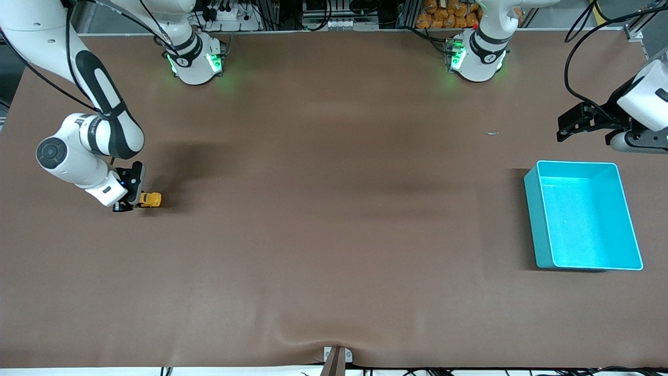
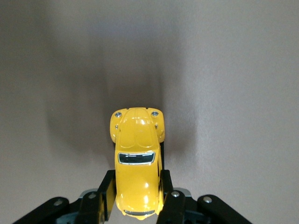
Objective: Wind and store yellow beetle car
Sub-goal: 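Drag the car backward along the table with the right gripper to wind it, then release the car with the right gripper, letting it roll toward the bin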
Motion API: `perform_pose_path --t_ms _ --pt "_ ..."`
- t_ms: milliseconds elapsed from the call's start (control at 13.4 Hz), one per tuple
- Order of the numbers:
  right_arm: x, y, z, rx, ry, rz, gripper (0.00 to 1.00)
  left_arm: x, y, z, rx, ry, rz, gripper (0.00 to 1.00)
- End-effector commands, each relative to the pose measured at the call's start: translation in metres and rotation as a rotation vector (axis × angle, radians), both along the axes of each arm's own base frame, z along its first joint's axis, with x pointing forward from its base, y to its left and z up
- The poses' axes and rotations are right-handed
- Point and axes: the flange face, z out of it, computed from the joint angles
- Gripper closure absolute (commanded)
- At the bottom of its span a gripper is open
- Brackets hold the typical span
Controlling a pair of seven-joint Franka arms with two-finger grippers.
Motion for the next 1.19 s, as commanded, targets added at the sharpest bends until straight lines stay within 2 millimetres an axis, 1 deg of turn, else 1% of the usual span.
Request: perform_pose_path --t_ms 0,224,373,522,597,672,746,821,896,970,1045,1119 --pt "-0.003 -0.023 -0.043 0.005 0.043 0.021 0.74 -0.005 0.000 0.006 -0.022 -0.010 -0.001 0.00" --pt "-0.008 -0.044 -0.042 0.008 0.044 0.030 0.74 -0.004 0.000 0.005 -0.022 -0.009 -0.001 0.00" --pt "-0.010 -0.050 -0.042 0.008 0.044 0.027 0.74 -0.004 0.000 0.005 -0.022 -0.009 -0.001 0.00" --pt "-0.011 -0.053 -0.043 0.009 0.047 0.021 0.67 -0.004 0.001 0.005 -0.022 -0.009 0.000 0.00" --pt "-0.010 -0.054 -0.042 0.010 0.043 0.016 0.57 -0.004 0.001 0.005 -0.022 -0.009 0.000 0.00" --pt "-0.003 -0.056 -0.036 0.006 0.030 0.016 0.48 -0.004 0.002 0.005 -0.022 -0.009 0.002 0.00" --pt "0.000 -0.061 -0.032 0.014 0.041 -0.007 0.32 -0.004 0.001 0.005 -0.022 -0.009 0.000 0.00" --pt "0.004 -0.075 -0.025 0.038 0.061 -0.056 0.18 -0.004 0.001 0.005 -0.024 -0.009 0.000 0.00" --pt "0.011 -0.082 -0.014 0.073 0.100 -0.093 0.11 -0.004 0.002 0.005 -0.022 -0.009 0.002 0.00" --pt "0.017 -0.091 -0.002 0.110 0.145 -0.125 0.08 -0.004 0.002 0.005 -0.022 -0.009 0.002 0.00" --pt "0.019 -0.104 0.009 0.134 0.176 -0.155 0.03 -0.004 0.002 0.004 -0.024 -0.007 0.002 0.00" --pt "0.019 -0.113 0.016 0.145 0.192 -0.169 0.01 -0.004 0.002 0.005 -0.022 -0.009 0.002 0.00"
